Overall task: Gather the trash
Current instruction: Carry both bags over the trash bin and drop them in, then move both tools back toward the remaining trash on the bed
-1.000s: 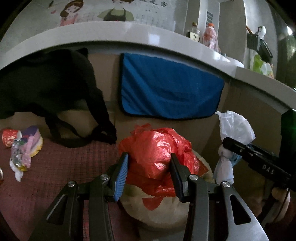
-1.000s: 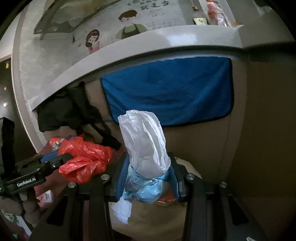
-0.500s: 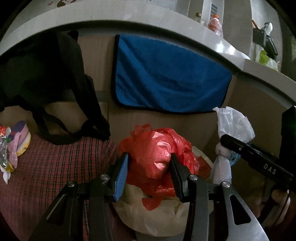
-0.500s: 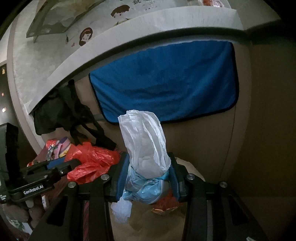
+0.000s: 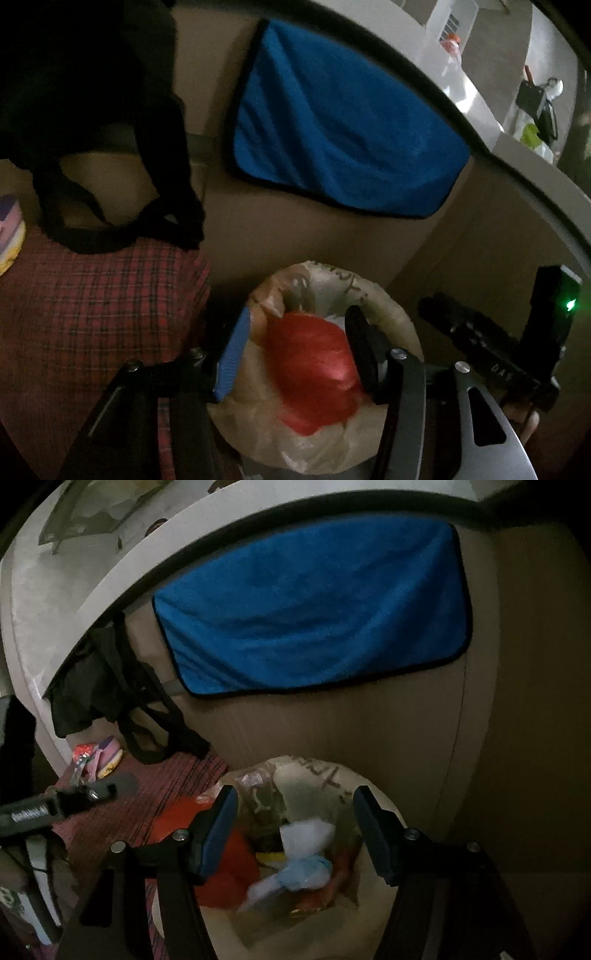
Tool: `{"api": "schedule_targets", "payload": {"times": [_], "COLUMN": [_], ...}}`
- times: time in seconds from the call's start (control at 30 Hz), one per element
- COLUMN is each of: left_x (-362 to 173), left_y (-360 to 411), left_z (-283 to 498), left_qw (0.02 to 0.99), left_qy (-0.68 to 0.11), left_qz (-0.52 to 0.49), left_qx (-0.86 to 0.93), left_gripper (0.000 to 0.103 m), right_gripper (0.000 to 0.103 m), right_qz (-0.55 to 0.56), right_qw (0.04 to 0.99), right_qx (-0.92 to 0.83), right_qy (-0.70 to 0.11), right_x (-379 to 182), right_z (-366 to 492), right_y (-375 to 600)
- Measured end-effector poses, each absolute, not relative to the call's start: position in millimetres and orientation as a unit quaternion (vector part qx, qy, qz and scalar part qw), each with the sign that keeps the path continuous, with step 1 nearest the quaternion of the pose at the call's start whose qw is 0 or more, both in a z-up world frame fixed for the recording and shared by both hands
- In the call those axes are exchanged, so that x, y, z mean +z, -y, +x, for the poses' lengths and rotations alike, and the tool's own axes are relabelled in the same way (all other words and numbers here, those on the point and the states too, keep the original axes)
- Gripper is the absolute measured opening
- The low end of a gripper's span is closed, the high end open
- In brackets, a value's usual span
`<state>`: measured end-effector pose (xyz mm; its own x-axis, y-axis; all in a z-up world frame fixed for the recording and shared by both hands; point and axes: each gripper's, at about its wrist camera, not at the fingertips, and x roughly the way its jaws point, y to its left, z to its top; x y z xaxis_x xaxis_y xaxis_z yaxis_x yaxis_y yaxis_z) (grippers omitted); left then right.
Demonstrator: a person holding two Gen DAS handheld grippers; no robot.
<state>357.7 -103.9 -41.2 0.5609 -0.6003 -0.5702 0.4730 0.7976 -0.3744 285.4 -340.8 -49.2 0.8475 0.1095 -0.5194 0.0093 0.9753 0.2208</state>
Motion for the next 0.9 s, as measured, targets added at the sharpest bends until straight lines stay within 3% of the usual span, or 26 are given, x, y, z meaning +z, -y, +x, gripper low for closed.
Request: {"api": "schedule_targets", "payload": {"times": [0.4,0.9], "left_x": [8.5,68.4], "left_y": [9.5,-224.5], "left_z": [318.5,224.3], "left_qw": [0.917,0.973], "left_qy": [-0.293,-0.196], "left_qz": [-0.118,-0.107], "left_qx": [-0.245,-0.057], "left_gripper": [0.054,0.054], "right_gripper": [0.062,0.063], "right_qz": [0.084,0.033], "right_qw": [0.965,0.944], "right_qx": [0.032,0.200], "right_qy": [-0.246,-0.261], "right_x": [-12.8,5.4], "right_z": [249.2,240.6], "right_y": [292.8,104.4]}}
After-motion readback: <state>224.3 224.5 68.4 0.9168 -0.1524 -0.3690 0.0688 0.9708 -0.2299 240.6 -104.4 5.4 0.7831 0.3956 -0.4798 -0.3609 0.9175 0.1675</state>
